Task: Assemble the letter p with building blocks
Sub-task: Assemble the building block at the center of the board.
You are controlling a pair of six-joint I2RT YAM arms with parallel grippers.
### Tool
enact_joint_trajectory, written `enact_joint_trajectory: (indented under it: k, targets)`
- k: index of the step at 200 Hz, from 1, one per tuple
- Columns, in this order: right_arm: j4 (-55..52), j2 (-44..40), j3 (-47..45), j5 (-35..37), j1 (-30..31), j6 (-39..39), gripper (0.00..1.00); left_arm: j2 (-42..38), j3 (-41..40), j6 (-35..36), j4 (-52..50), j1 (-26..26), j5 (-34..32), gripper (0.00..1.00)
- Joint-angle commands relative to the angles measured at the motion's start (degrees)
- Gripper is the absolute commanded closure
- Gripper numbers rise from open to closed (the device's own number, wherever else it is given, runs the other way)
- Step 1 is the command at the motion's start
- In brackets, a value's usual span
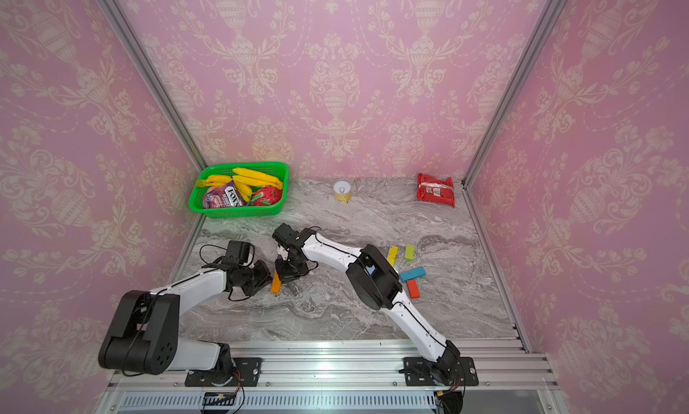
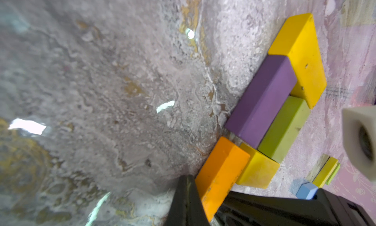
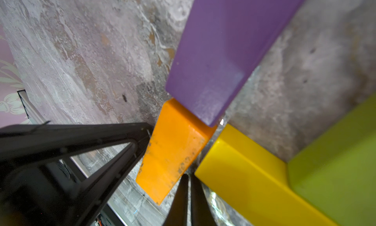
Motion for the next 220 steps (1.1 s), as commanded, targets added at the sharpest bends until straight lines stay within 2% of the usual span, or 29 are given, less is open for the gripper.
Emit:
enact_joint_trajectory:
  k: [1,132,220]
  targets:
    - [-1.1,1.3,1.5,0.2,-0.3,0.6,0.91,2.0,-0.6,1.5,-2.2,0.4,-1.3,1.0]
    - [-0.5,-1.1,0.1,2.1,-0.3,0.9,0.91,-1.6,-0.4,3.4,-6.2,0.5,-3.0,1.0]
    - [1.4,-4.2,-5.1,2.6,0.9,2.5,0.9,-5.2,-3.7,3.4,-6.2,0.2,-0.5,1.0]
